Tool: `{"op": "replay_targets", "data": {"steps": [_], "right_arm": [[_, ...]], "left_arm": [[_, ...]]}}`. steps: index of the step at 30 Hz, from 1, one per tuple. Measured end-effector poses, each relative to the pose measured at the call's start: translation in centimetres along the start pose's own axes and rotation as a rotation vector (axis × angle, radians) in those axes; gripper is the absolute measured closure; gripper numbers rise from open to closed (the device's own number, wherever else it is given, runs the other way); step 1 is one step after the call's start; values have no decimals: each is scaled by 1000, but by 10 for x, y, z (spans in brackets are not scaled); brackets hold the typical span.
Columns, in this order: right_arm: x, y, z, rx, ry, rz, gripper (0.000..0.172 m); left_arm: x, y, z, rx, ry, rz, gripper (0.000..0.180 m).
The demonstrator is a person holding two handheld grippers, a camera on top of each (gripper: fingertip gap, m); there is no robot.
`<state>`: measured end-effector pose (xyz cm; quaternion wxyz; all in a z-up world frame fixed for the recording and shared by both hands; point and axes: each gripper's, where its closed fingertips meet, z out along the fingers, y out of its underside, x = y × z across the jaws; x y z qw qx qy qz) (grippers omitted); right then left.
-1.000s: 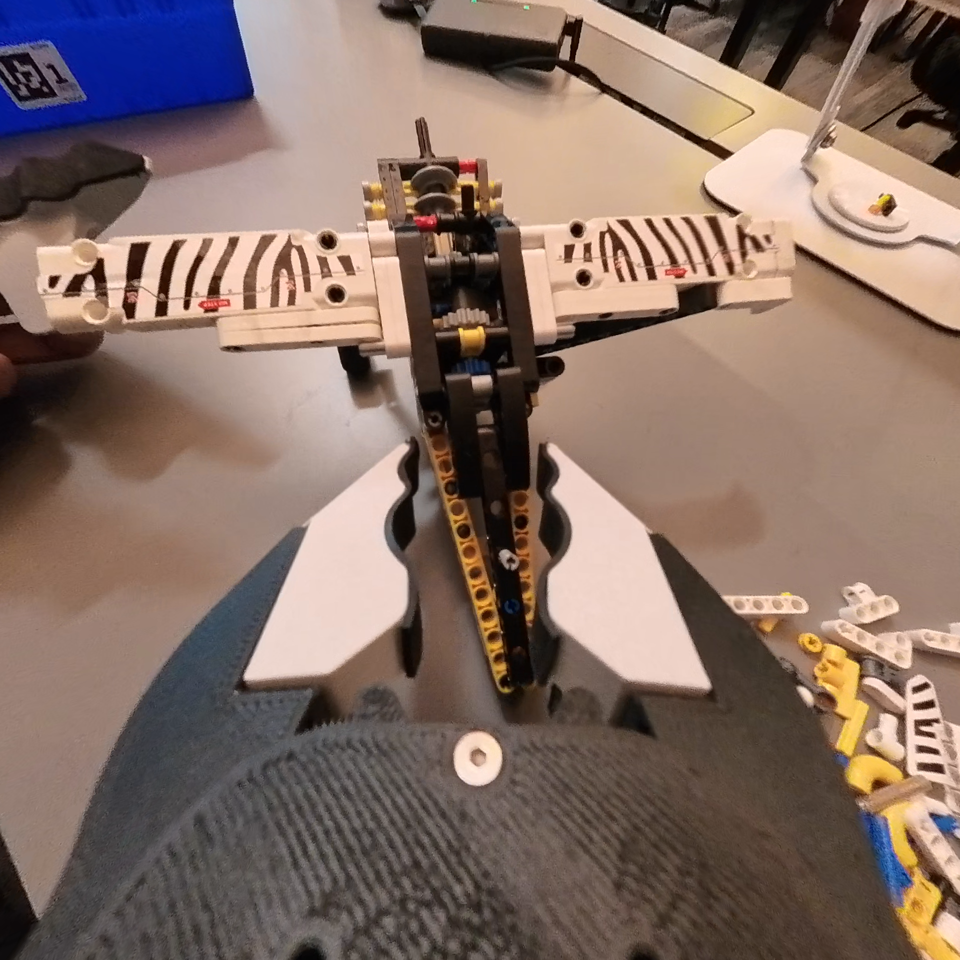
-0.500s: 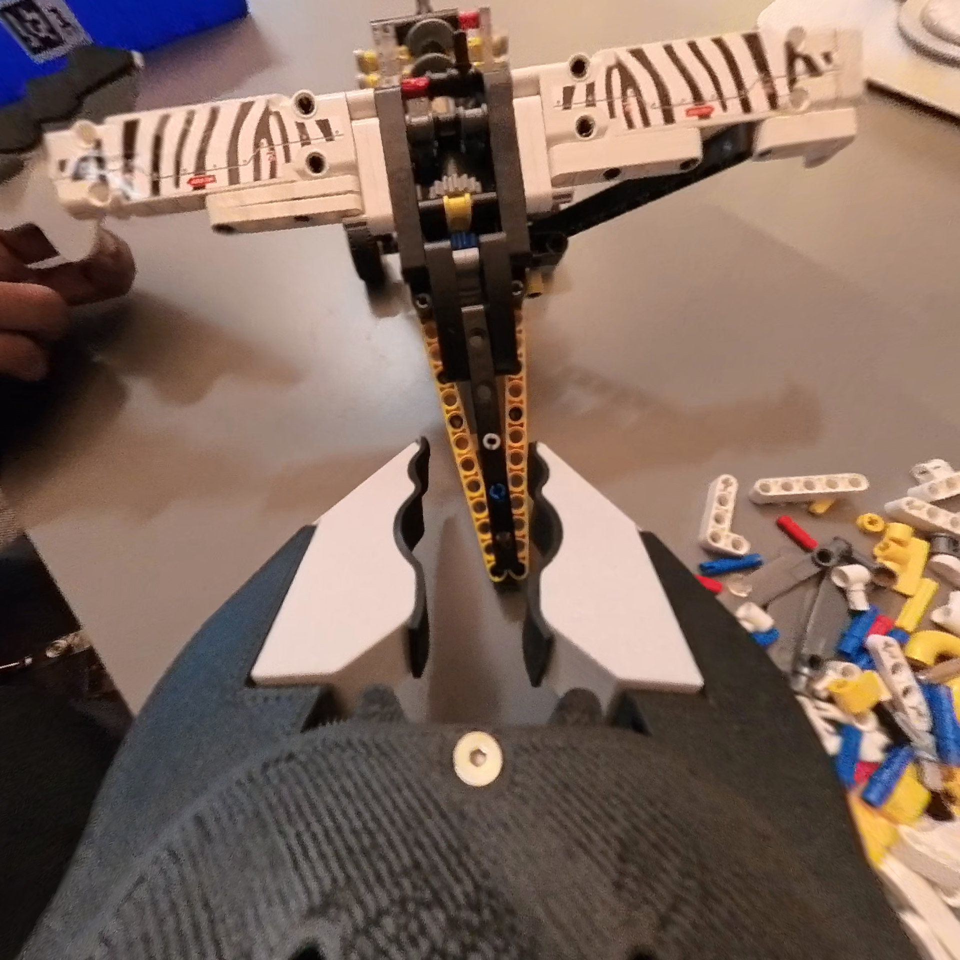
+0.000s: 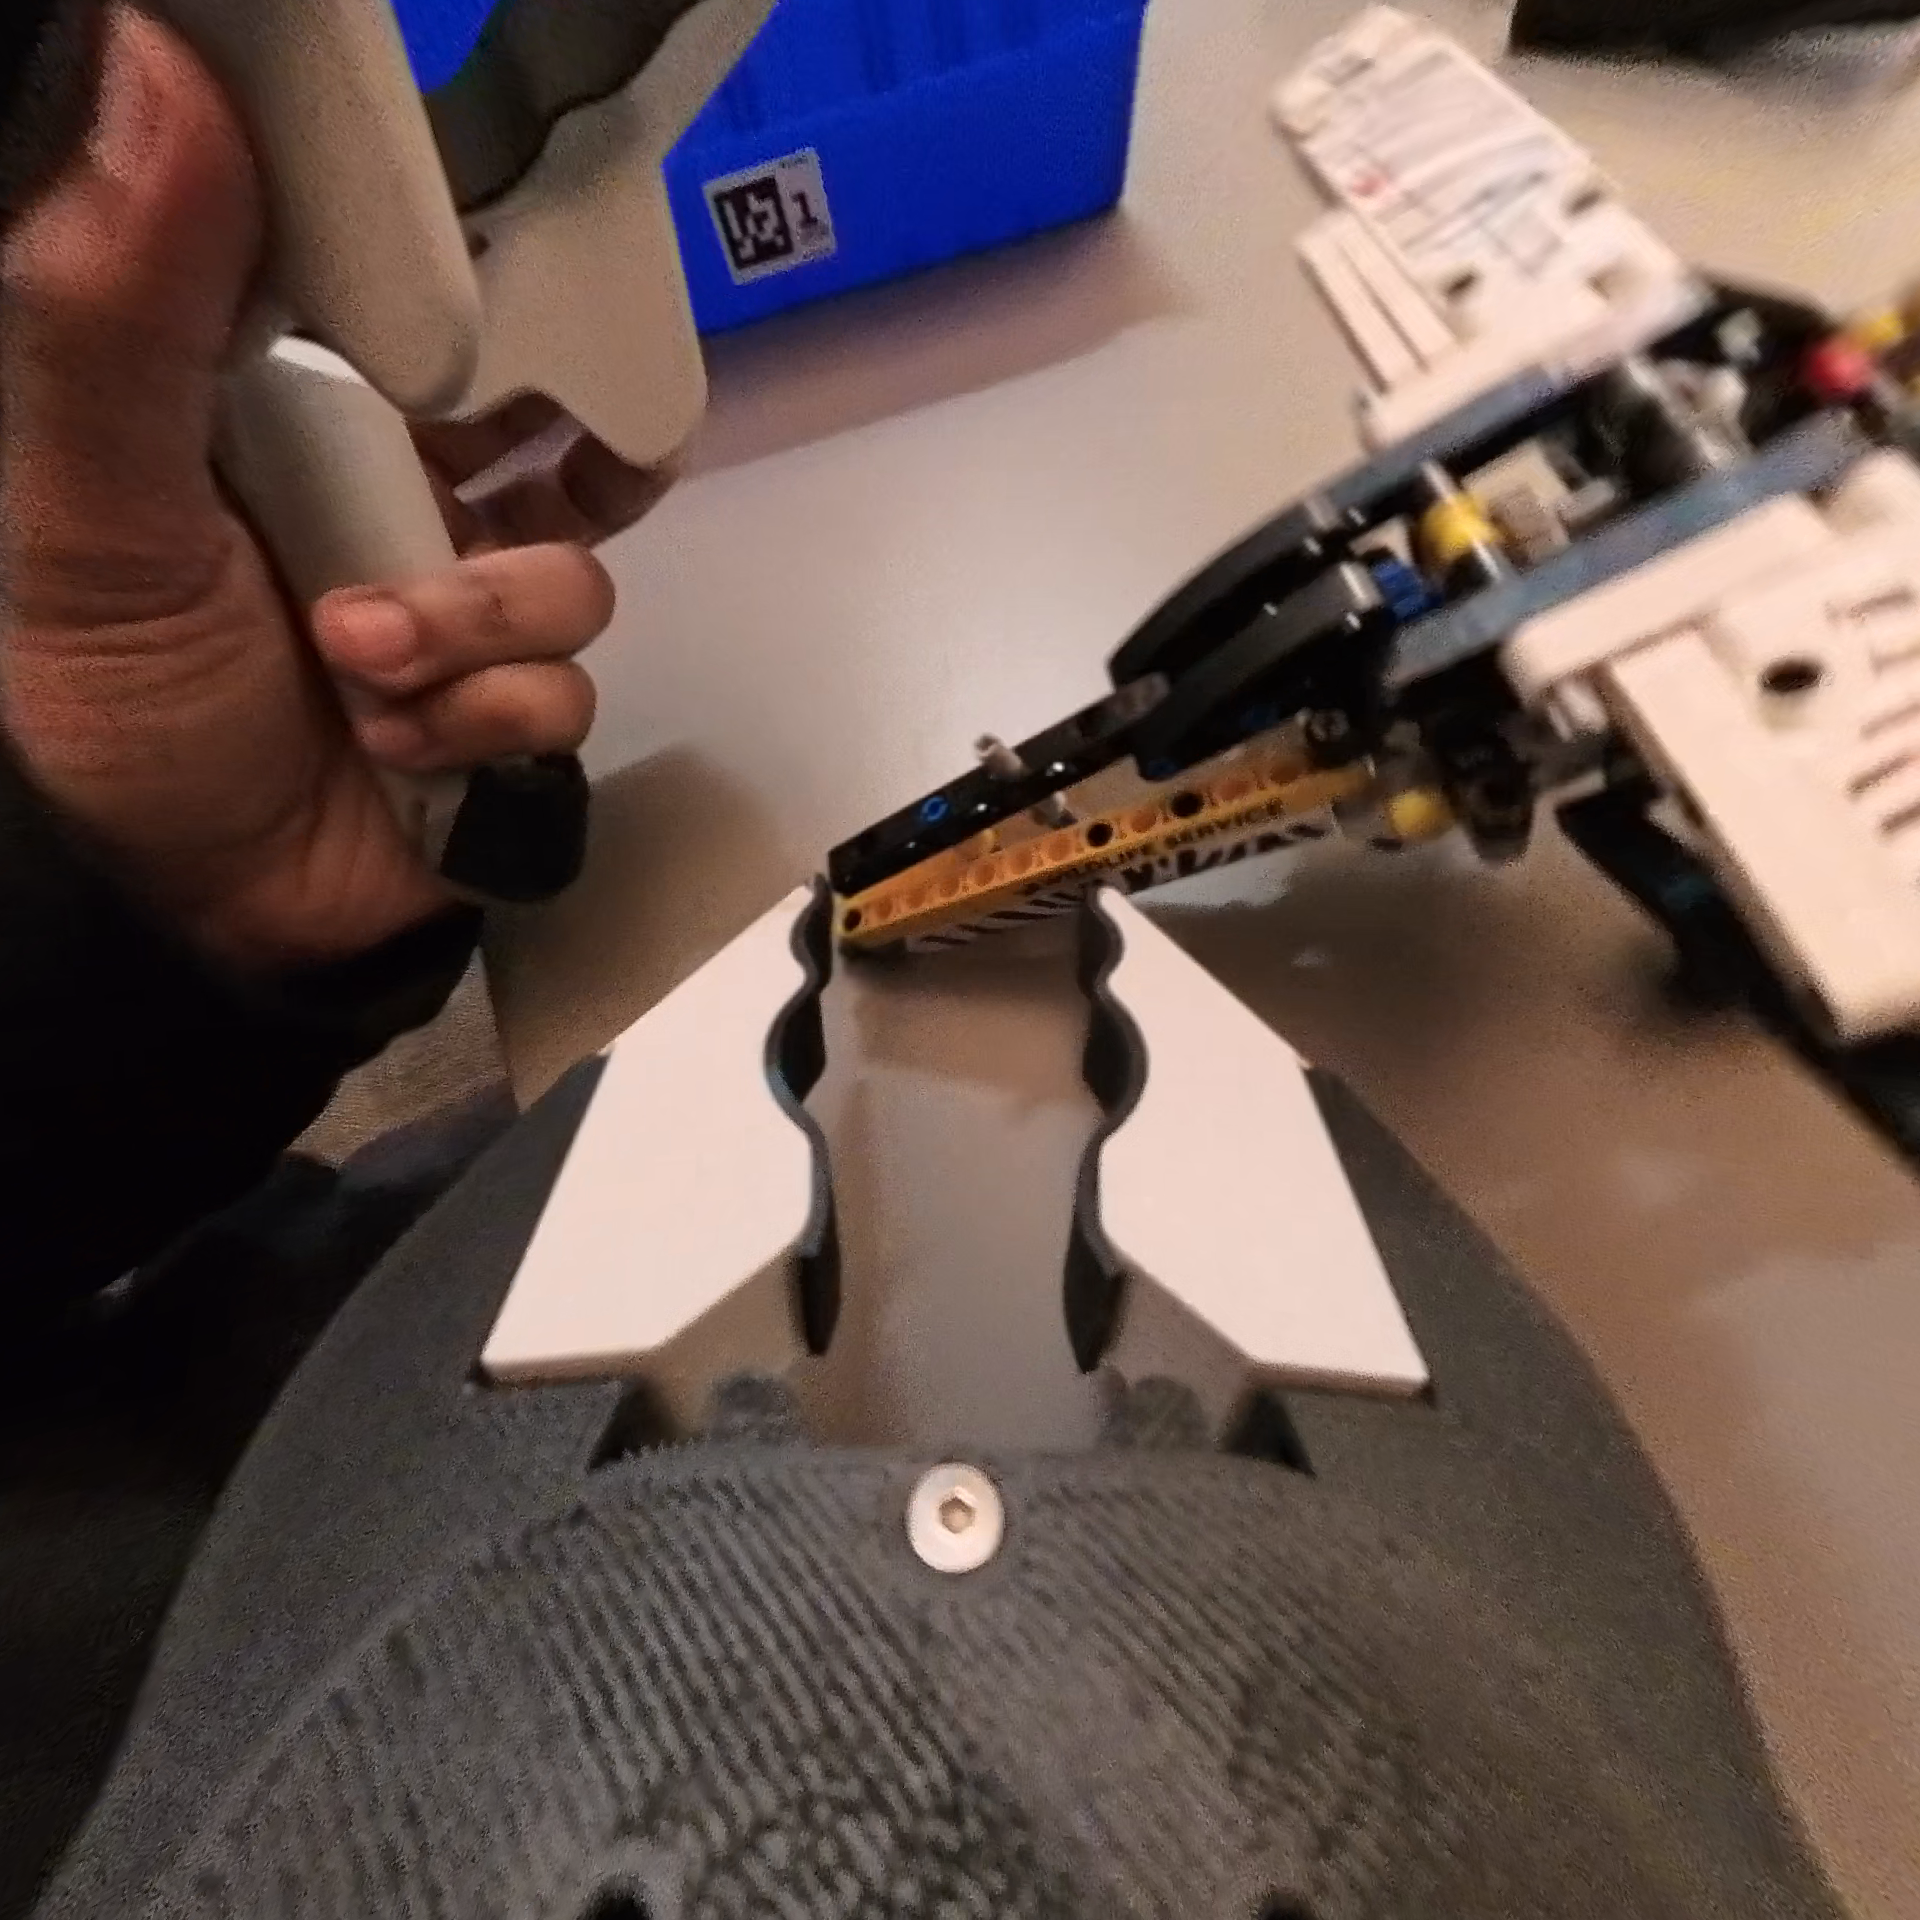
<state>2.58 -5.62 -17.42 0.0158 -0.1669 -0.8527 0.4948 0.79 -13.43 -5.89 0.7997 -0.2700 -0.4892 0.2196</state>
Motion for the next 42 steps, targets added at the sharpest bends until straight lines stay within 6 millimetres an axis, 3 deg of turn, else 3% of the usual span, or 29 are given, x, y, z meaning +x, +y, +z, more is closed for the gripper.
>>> {"op": "replay_targets", "data": {"steps": [3,5,7,10,13,16,18,20,22,25,29,34,38,40,42], "right_arm": [[-17,-16,13,38,0,-78,119],[-28,-22,9,85,-27,-98,121],[-27,-26,-5,144,-20,-104,124],[-5,-32,-45,266,22,-45,131],[31,-38,-98,439,44,123,135],[78,-34,-145,594,102,305,137],[94,-26,-154,607,89,385,134],[99,-22,-152,603,41,443,133],[101,-22,-146,601,-19,493,134],[101,-20,-131,564,-122,559,133],[98,-18,-115,507,-218,577,138],[96,-23,-109,512,-261,548,162],[94,-24,-107,531,-313,590,159],[94,-26,-108,553,-347,622,153],[94,-29,-111,583,-371,641,147]], "left_arm": [[12,-5,1,-23,6,86,142],[18,-5,3,-42,10,110,144],[25,0,6,-76,42,77,145],[36,21,12,-148,105,-47,145],[57,62,18,-229,171,-204,151],[82,128,23,-418,206,-374,158],[89,170,22,-545,175,-485,152],[88,197,24,-623,124,-562,138],[86,197,33,-598,109,-623,132],[70,192,47,-545,36,-582,120],[51,187,62,-464,-24,-548,121],[38,179,73,-363,-27,-572,145],[45,179,79,-370,54,-661,150],[50,179,80,-364,87,-686,168],[50,179,80,-356,85,-679,169]]}}
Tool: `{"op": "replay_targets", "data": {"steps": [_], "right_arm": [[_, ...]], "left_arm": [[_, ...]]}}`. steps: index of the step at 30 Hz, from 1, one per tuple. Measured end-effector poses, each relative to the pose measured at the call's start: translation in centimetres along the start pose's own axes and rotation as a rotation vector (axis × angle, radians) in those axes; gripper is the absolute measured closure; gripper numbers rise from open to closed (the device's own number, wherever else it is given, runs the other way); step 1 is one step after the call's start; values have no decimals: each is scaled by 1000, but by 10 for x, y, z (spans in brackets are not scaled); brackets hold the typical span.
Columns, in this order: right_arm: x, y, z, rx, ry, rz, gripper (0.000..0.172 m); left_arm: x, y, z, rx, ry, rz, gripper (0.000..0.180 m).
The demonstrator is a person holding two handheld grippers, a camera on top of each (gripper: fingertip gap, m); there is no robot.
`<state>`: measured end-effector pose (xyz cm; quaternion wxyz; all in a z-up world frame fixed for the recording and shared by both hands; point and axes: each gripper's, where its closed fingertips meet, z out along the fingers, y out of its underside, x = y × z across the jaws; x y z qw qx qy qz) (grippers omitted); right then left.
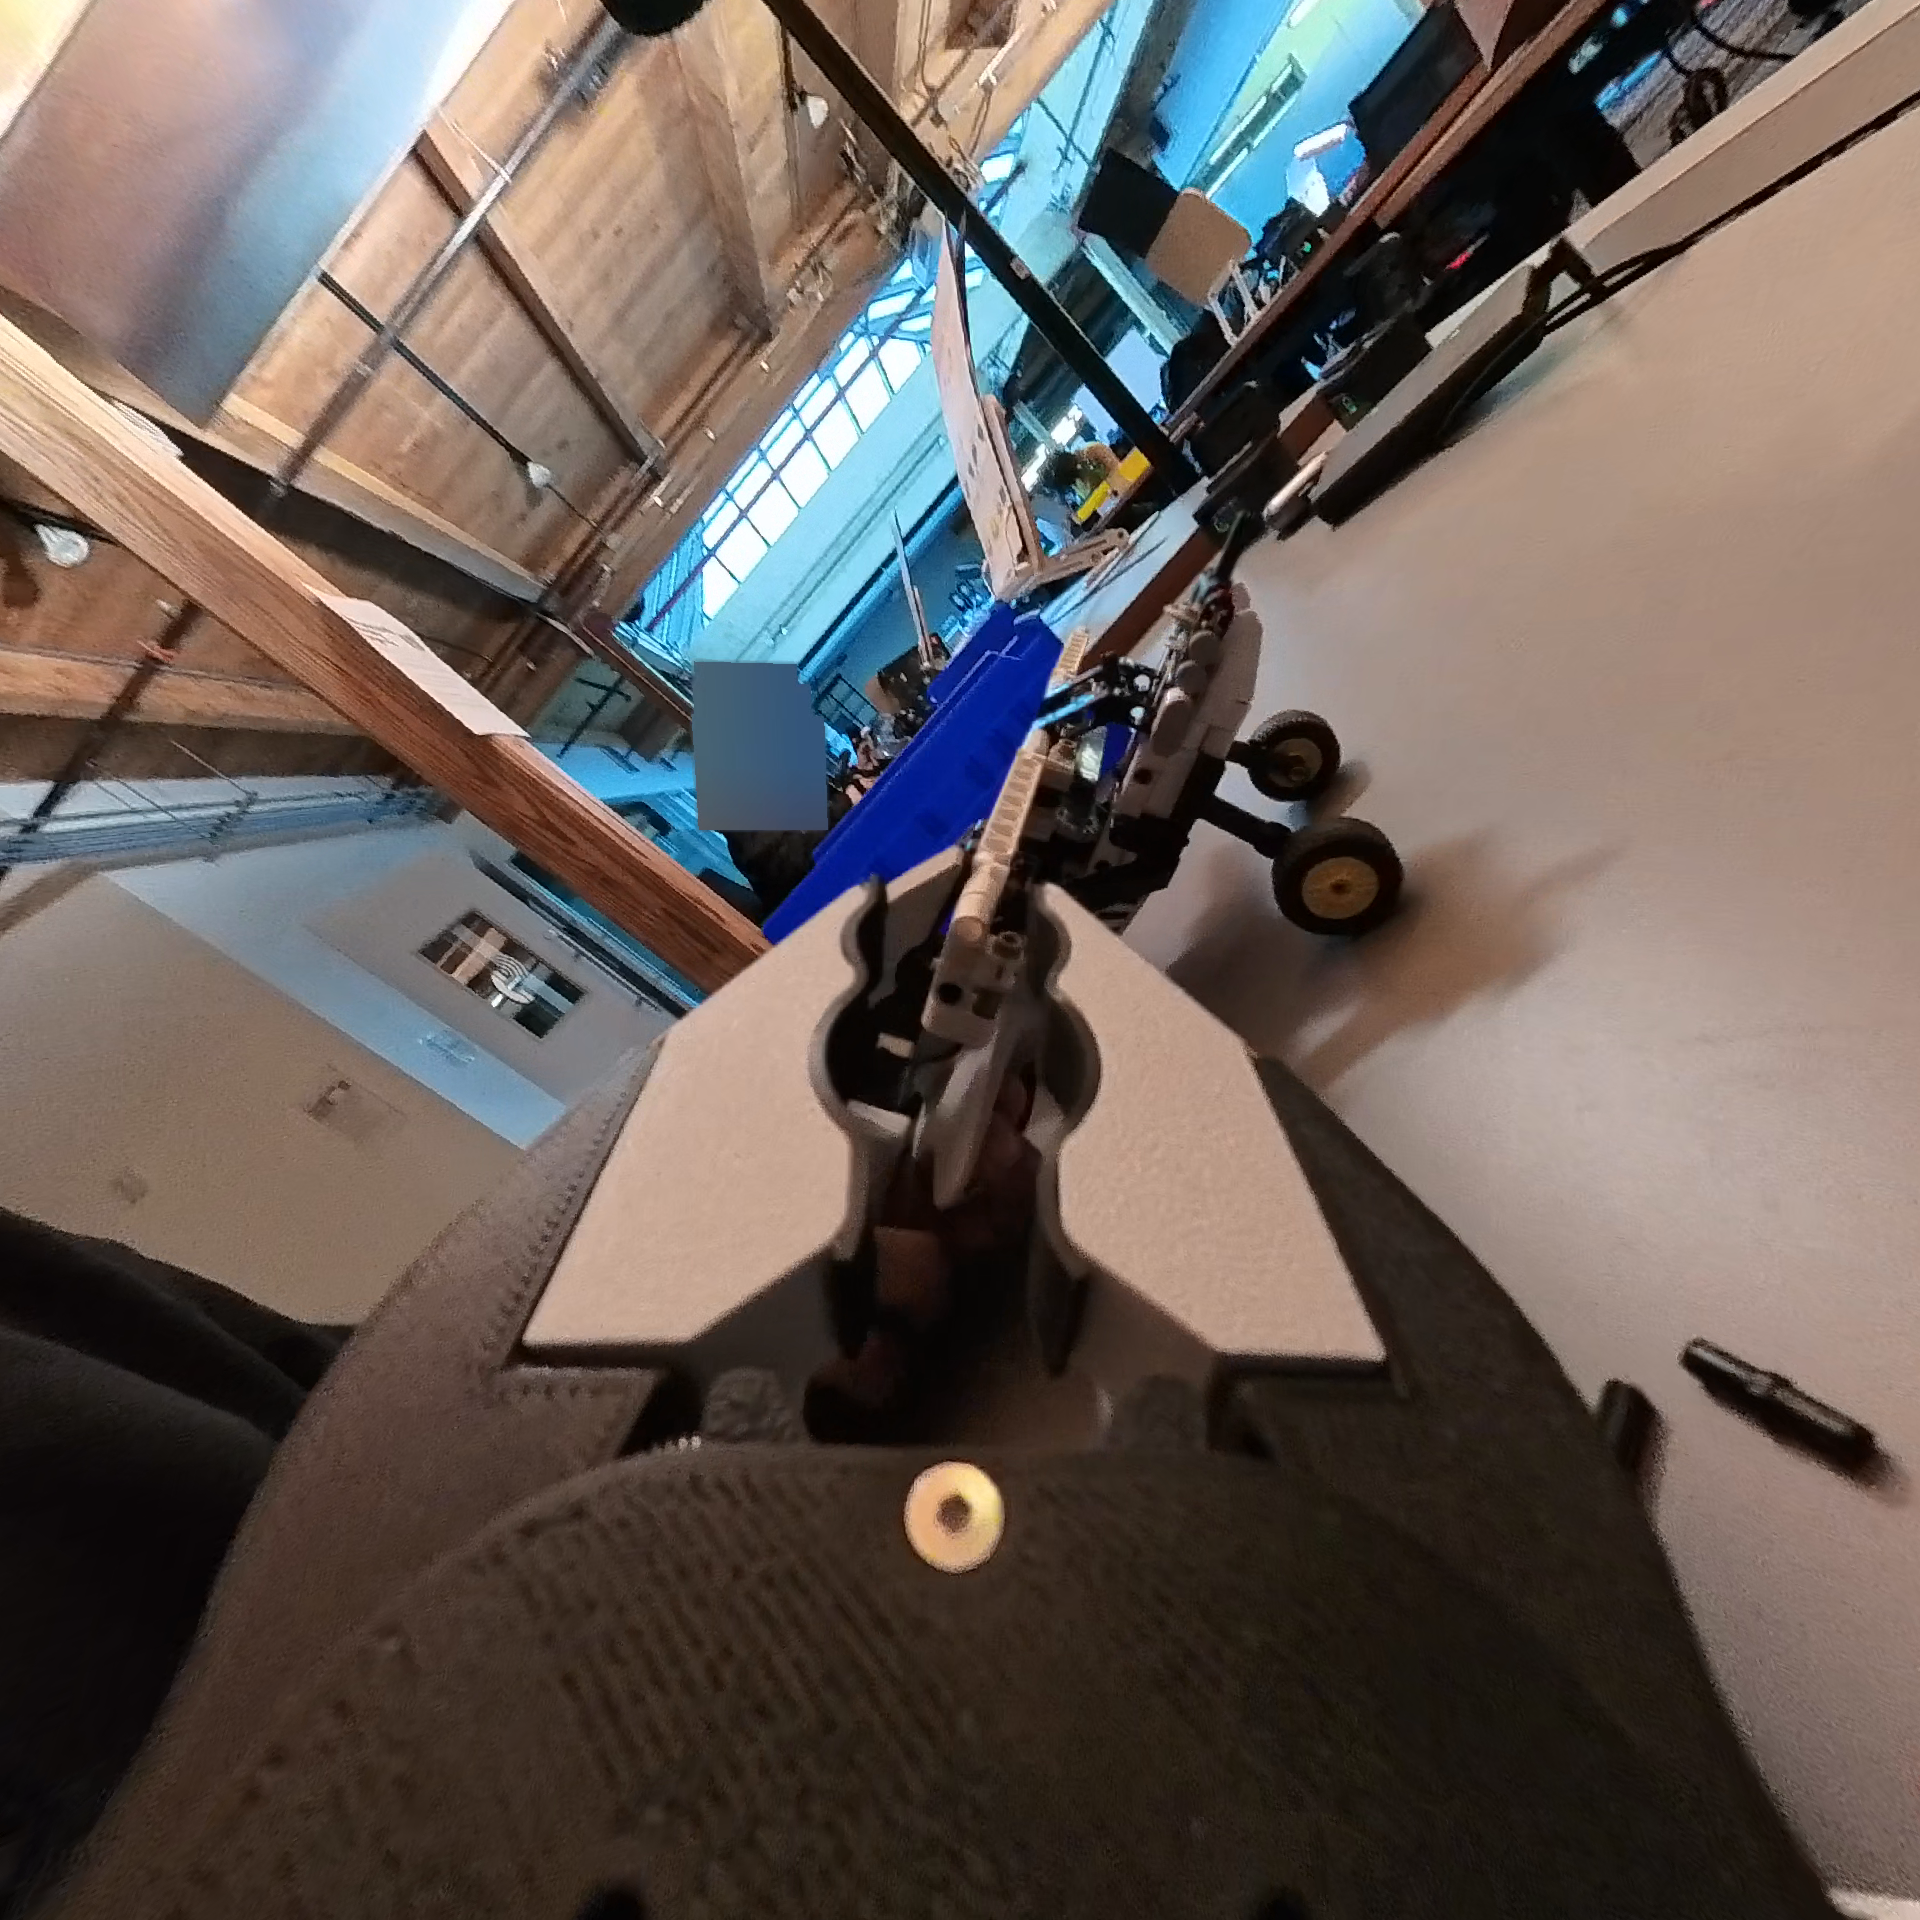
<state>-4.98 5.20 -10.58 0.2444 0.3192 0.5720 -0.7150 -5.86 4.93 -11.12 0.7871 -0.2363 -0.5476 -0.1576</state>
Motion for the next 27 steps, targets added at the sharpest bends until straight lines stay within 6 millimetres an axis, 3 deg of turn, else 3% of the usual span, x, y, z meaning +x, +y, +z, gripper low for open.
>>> {"op": "replay_targets", "data": {"steps": [5,10,14,27], "right_arm": [[7,-22,-18,127,14,35,143],[8,-4,-15,5,96,-54,139],[9,-8,-15,38,117,-93,139],[-19,-6,-15,77,-88,-70,140]], "left_arm": [[2,0,-1,2,17,1,171],[3,-1,-1,3,28,2,173],[6,-1,-2,1,48,-3,173],[34,-5,-14,4,252,29,171]]}}
